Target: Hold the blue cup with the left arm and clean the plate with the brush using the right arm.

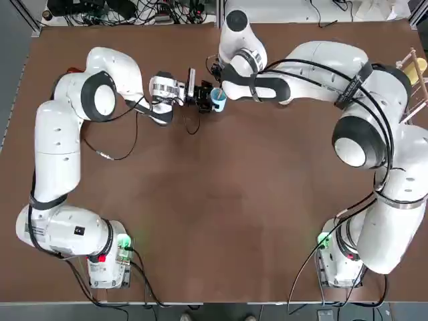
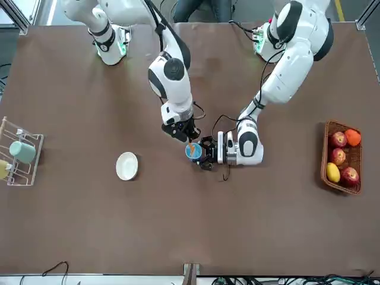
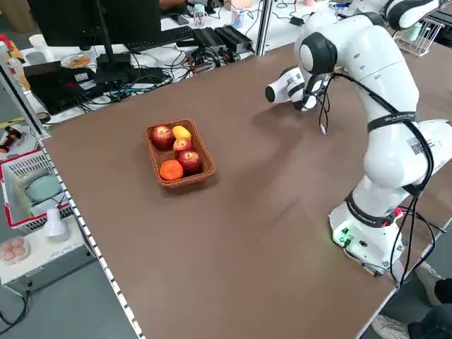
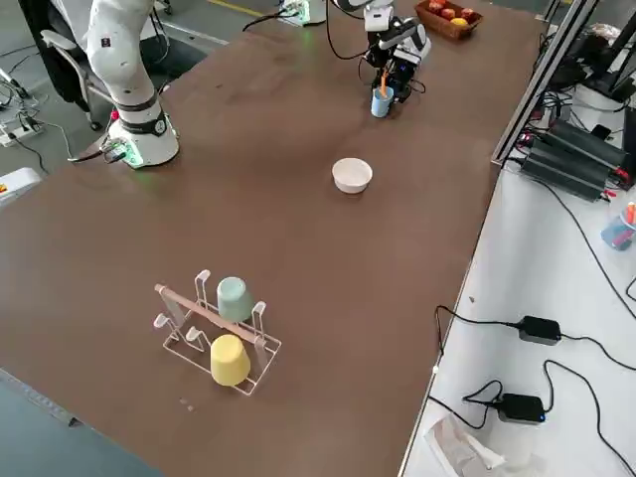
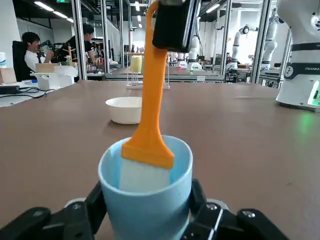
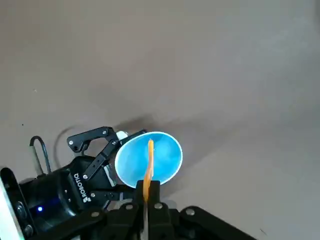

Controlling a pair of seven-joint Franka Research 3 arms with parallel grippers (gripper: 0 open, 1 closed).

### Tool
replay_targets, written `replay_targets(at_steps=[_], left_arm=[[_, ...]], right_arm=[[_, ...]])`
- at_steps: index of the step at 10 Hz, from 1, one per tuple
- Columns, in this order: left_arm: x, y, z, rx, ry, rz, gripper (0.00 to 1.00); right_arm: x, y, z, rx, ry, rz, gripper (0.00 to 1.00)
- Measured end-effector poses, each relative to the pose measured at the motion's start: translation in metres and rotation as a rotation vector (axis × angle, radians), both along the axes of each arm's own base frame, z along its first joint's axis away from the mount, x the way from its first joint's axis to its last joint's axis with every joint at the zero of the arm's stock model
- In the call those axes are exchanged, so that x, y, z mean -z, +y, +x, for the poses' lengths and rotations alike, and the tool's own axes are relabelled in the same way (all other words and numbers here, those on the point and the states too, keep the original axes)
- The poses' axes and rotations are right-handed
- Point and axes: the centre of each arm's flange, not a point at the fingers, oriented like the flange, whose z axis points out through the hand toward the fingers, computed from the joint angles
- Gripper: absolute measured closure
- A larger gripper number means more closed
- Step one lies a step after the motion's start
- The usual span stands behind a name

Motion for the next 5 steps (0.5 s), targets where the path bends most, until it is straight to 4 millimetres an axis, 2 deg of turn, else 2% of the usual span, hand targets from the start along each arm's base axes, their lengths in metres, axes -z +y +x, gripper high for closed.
replay_targets(at_steps=[5], left_arm=[[0.000, 0.000, 0.000, 0.000, 0.000, 0.000, 0.32]], right_arm=[[0.018, 0.011, -0.009, -0.005, 0.006, -0.018, 0.96]])
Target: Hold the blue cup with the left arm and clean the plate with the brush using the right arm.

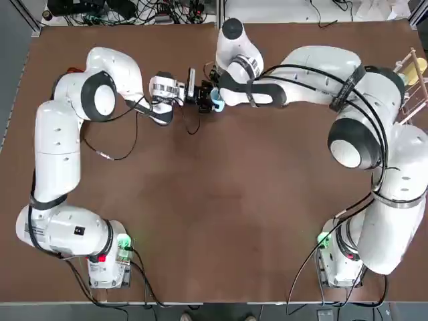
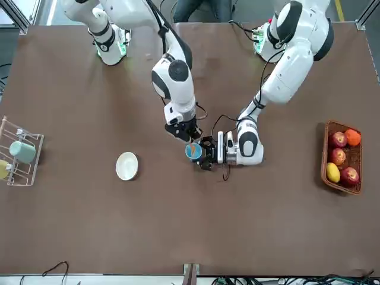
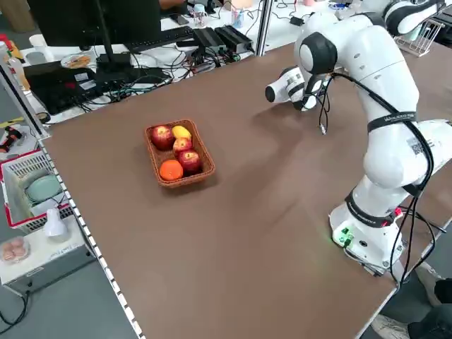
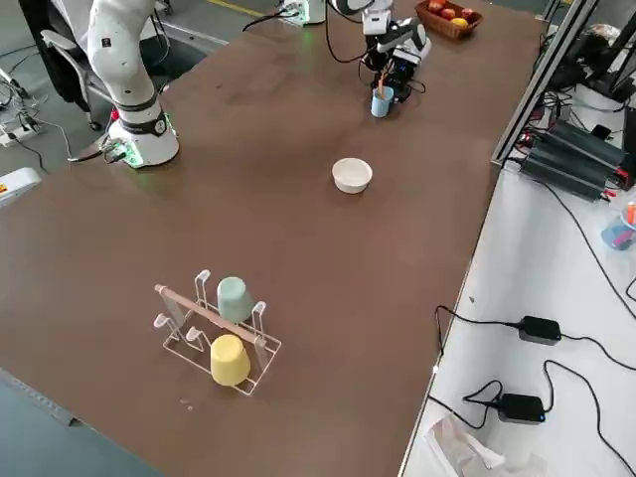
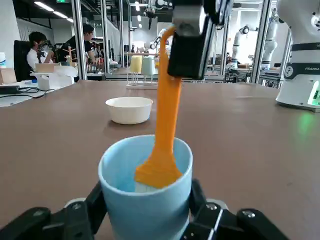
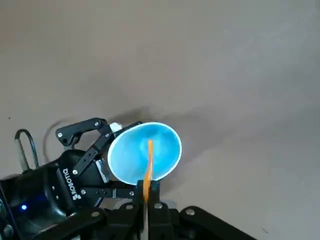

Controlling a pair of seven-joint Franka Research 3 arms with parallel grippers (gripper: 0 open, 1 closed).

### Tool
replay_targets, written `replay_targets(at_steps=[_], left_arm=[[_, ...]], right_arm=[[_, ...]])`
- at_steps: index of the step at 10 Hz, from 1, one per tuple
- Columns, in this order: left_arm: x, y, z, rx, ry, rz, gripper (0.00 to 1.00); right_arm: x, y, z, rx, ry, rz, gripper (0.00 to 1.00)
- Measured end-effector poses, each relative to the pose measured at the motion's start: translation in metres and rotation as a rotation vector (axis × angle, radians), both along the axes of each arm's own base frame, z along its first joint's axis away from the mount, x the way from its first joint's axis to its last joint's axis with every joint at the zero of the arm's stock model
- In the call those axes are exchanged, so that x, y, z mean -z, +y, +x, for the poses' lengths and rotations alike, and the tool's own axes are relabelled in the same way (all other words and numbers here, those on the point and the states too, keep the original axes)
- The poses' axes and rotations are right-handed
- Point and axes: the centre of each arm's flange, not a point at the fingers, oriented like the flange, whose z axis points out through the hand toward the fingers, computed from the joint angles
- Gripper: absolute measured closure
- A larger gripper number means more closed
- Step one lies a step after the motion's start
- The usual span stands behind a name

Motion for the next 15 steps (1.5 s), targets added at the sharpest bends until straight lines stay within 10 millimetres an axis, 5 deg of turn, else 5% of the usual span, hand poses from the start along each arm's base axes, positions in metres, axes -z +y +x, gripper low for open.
replay_targets(at_steps=[5, 15], left_arm=[[0.000, 0.000, 0.000, 0.000, 0.000, 0.000, 0.32], [-0.001, 0.002, 0.003, -0.005, -0.005, -0.001, 0.32]], right_arm=[[-0.011, 0.016, 0.006, 0.069, -0.035, 0.034, 0.96], [0.007, 0.011, 0.014, 0.074, -0.044, -0.019, 0.96]])
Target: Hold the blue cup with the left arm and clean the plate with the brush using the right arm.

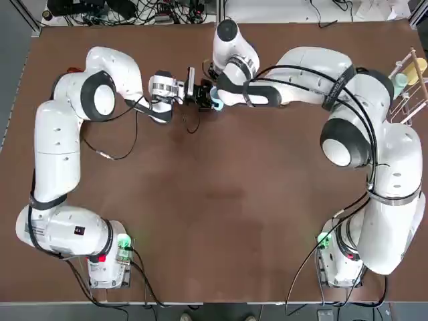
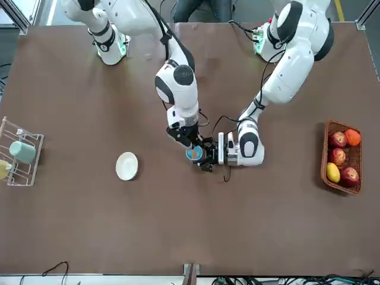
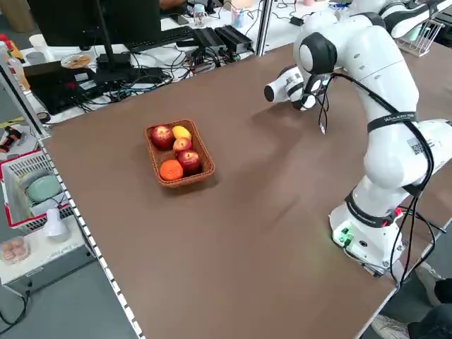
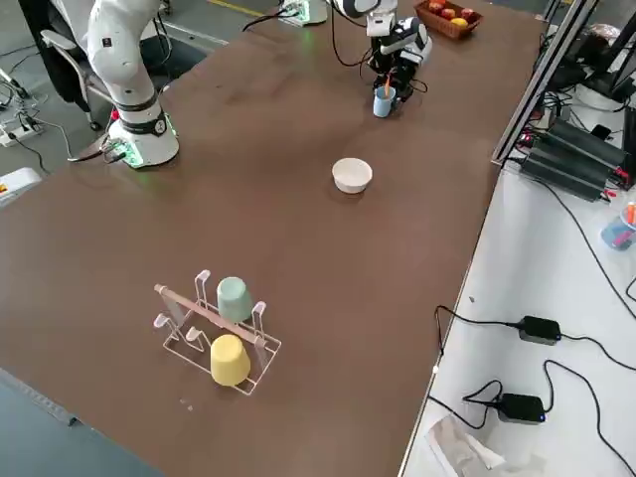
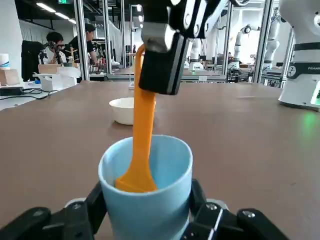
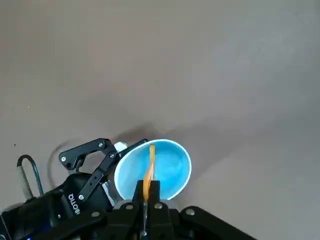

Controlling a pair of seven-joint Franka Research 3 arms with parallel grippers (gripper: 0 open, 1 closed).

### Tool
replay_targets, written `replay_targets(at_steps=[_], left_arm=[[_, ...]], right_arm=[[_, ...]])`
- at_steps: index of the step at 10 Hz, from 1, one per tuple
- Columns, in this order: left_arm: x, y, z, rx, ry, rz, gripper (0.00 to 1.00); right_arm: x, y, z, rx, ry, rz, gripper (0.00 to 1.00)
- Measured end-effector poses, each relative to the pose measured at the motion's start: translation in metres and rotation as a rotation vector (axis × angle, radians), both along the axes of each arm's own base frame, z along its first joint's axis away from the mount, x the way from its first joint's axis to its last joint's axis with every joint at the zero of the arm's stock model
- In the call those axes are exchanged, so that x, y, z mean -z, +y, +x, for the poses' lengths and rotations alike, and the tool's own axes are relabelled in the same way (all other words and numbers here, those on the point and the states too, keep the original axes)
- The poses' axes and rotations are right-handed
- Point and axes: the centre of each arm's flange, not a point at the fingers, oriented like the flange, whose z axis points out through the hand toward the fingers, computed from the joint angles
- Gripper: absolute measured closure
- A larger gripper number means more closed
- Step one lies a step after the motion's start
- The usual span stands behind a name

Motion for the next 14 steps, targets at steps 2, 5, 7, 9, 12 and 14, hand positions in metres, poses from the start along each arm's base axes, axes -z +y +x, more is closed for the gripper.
replay_targets(at_steps=[2, 5, 7, 9, 12, 14], left_arm=[[0.002, -0.001, -0.004, 0.005, 0.007, 0.001, 0.32], [0.002, -0.001, -0.004, 0.006, 0.008, 0.000, 0.32], [0.002, 0.000, -0.003, 0.003, 0.006, 0.000, 0.32], [0.001, 0.001, -0.001, 0.000, 0.002, 0.001, 0.32], [0.001, 0.000, -0.001, 0.001, 0.003, 0.001, 0.32], [0.002, -0.001, -0.004, 0.005, 0.007, 0.000, 0.32]], right_arm=[[-0.001, 0.006, -0.005, 0.007, -0.003, 0.005, 0.96], [-0.002, 0.011, -0.010, 0.032, -0.005, 0.014, 0.96], [0.001, 0.000, -0.001, 0.056, 0.000, 0.000, 0.96], [0.002, -0.009, 0.008, 0.074, 0.003, -0.002, 0.96], [0.007, -0.014, 0.009, 0.079, 0.018, -0.022, 0.96], [0.011, -0.010, 0.001, 0.066, 0.029, -0.050, 0.96]])
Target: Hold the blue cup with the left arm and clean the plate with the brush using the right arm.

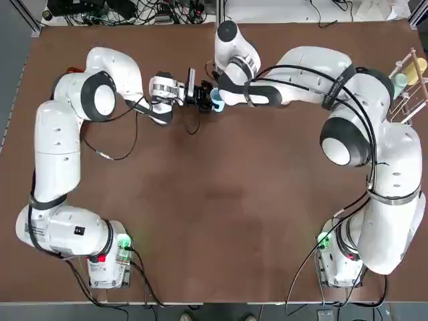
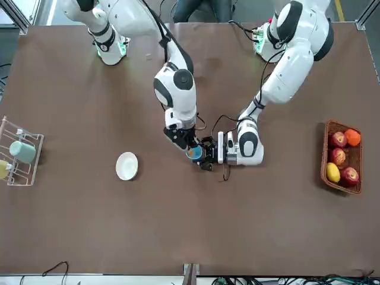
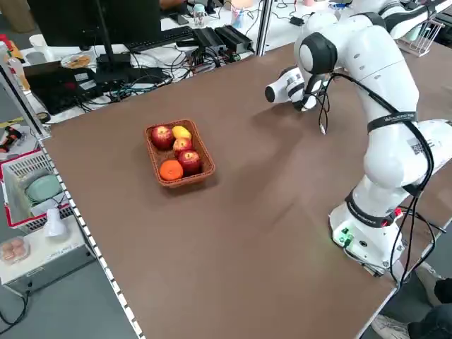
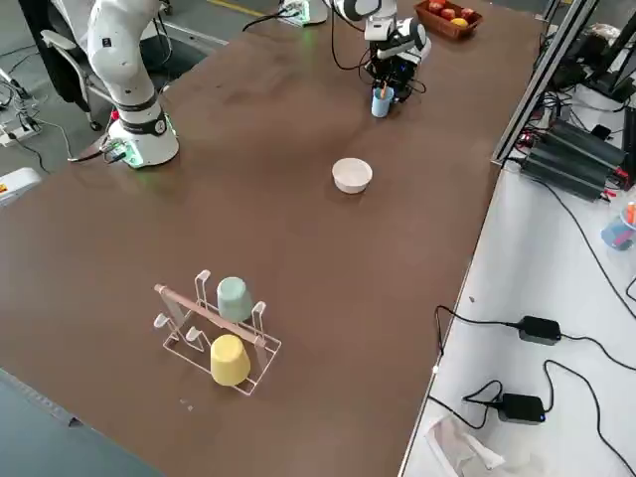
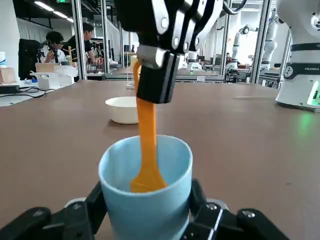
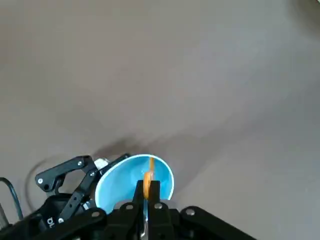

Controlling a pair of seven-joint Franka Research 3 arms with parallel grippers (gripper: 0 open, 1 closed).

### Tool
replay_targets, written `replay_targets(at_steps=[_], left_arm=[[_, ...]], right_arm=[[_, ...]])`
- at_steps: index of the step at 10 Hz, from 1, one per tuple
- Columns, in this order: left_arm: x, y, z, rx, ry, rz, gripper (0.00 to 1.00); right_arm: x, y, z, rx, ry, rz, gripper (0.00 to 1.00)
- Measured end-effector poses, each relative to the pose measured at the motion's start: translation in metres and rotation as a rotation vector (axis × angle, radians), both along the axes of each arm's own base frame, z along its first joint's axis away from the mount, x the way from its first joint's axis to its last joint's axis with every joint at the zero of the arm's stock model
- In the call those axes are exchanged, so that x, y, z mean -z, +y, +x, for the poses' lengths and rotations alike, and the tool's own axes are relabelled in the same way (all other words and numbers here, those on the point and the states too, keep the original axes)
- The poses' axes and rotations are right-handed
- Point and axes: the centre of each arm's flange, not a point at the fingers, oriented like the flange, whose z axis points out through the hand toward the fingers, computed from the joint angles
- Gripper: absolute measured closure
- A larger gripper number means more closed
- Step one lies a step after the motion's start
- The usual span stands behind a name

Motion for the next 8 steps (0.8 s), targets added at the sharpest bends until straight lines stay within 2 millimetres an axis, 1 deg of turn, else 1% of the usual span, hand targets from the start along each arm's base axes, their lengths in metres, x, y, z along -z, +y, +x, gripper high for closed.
replay_targets(at_steps=[2, 4, 7, 8], left_arm=[[0.000, 0.000, 0.000, 0.000, 0.000, 0.000, 0.32], [0.000, 0.000, -0.001, 0.003, 0.002, -0.003, 0.32], [0.001, 0.001, -0.001, 0.002, 0.000, -0.004, 0.32], [0.001, 0.001, -0.001, 0.001, 0.000, -0.004, 0.32]], right_arm=[[-0.001, 0.008, -0.007, -0.014, -0.002, 0.001, 0.96], [-0.007, 0.016, -0.011, -0.014, -0.016, 0.010, 0.96], [-0.022, 0.024, -0.008, 0.008, -0.039, 0.037, 0.96], [-0.023, 0.025, -0.005, 0.016, -0.043, 0.041, 0.96]])
